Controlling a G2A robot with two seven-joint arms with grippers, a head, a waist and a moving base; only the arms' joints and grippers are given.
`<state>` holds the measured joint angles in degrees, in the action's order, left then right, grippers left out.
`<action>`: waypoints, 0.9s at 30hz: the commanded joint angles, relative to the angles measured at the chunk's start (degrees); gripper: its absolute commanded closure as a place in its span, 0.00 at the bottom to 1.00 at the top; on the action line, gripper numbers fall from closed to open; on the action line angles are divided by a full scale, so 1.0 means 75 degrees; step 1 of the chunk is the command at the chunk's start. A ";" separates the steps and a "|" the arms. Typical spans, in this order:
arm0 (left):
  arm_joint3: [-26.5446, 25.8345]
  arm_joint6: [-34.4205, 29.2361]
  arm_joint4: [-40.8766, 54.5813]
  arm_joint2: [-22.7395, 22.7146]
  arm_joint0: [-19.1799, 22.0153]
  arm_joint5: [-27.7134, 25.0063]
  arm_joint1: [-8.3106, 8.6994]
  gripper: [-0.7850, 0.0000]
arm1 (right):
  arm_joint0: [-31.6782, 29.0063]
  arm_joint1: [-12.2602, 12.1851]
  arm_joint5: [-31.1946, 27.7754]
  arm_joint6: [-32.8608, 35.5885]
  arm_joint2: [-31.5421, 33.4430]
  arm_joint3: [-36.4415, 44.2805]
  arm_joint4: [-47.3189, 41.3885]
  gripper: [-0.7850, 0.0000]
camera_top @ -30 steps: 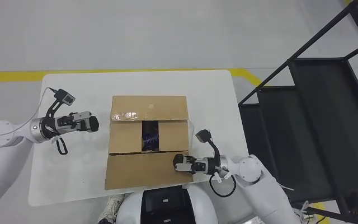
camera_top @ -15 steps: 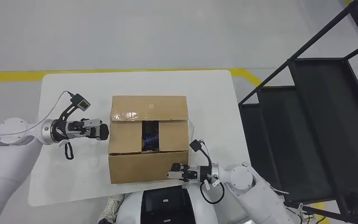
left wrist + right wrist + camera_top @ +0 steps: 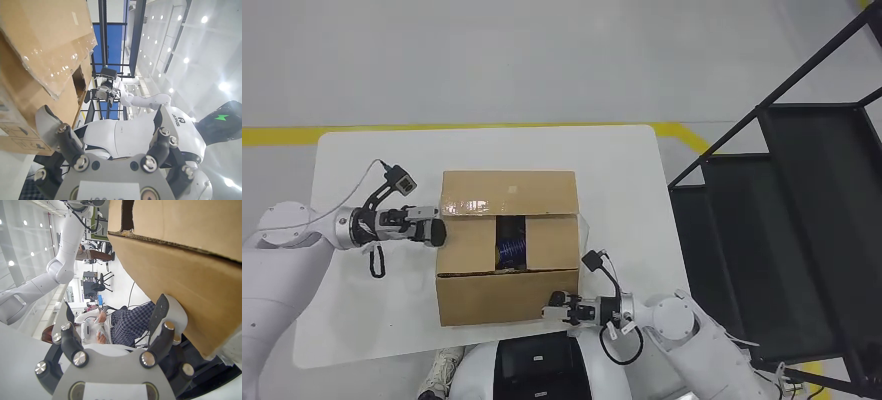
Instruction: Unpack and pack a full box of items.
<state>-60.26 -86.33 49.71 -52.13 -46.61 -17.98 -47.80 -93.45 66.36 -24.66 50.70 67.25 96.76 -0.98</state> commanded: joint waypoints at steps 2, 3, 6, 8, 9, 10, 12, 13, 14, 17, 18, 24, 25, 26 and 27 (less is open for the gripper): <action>0.0241 -0.0106 0.0226 0.0068 0.0180 0.0108 -0.0143 0.00 | 0.0007 -0.0027 -0.0014 0.0020 0.0028 -0.0035 -0.0085 0.00; 0.0322 -0.0128 0.0297 0.0071 0.0244 0.0129 -0.0188 0.00 | 0.0016 -0.0034 -0.0014 0.0026 0.0028 -0.0047 -0.0108 0.00; 0.0627 -0.0141 0.0438 0.0090 0.0468 0.0143 -0.0334 0.00 | 0.0058 -0.0052 -0.0022 0.0025 0.0014 -0.0094 -0.0173 0.00; 0.0806 -0.0211 0.0604 0.0109 0.0637 0.0213 -0.0442 0.00 | 0.0076 -0.0063 -0.0032 0.0005 0.0004 -0.0126 -0.0202 0.00; 0.0920 -0.0222 0.0679 0.0118 0.0728 0.0225 -0.0498 0.00 | 0.0085 -0.0070 -0.0042 0.0004 0.0002 -0.0147 -0.0212 0.00; 0.1009 -0.0222 0.0800 0.0135 0.0817 0.0225 -0.0558 0.00 | 0.0091 -0.0078 -0.0046 -0.0002 0.0006 -0.0176 -0.0217 0.00; 0.1239 -0.0222 0.1094 0.0200 0.1006 0.0226 -0.0677 0.00 | 0.0095 -0.0093 -0.0055 -0.0017 0.0018 -0.0230 -0.0241 0.00; 0.1382 -0.0222 0.1221 0.0245 0.1119 0.0226 -0.0738 0.00 | 0.0096 -0.0101 -0.0066 -0.0025 0.0022 -0.0245 -0.0255 0.00; 0.1578 -0.0222 0.1322 0.0287 0.1254 0.0239 -0.0801 0.00 | 0.0096 -0.0108 -0.0074 -0.0042 0.0031 -0.0264 -0.0267 0.00; 0.2109 0.0005 0.1359 0.0467 0.1720 0.0421 -0.1027 0.00 | 0.0087 -0.0129 -0.0105 -0.0110 0.0045 -0.0282 -0.0273 0.00; 0.2210 0.0073 0.1375 0.0533 0.1850 0.0493 -0.1108 0.00 | 0.0082 -0.0136 -0.0111 -0.0134 0.0047 -0.0279 -0.0259 0.00; 0.2709 0.0958 0.1283 0.0877 0.2466 0.0550 -0.1571 0.00 | 0.0028 -0.0182 -0.0111 -0.0287 0.0098 -0.0238 -0.0192 0.00; 0.2796 0.1225 0.1192 0.0947 0.2548 0.0507 -0.1650 0.00 | 0.0019 -0.0190 -0.0105 -0.0318 0.0110 -0.0228 -0.0182 0.00; 0.2891 0.1530 0.1123 0.1005 0.2613 0.0440 -0.1728 0.00 | 0.0011 -0.0197 -0.0106 -0.0345 0.0119 -0.0219 -0.0173 0.00; 0.3013 0.1944 0.1117 0.1044 0.2663 0.0416 -0.1810 0.00 | 0.0000 -0.0203 -0.0102 -0.0377 0.0125 -0.0214 -0.0178 0.00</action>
<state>-38.52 -75.18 58.25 -44.62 -26.98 -14.61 -60.80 -93.39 64.87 -25.43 48.06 68.15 95.11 -2.29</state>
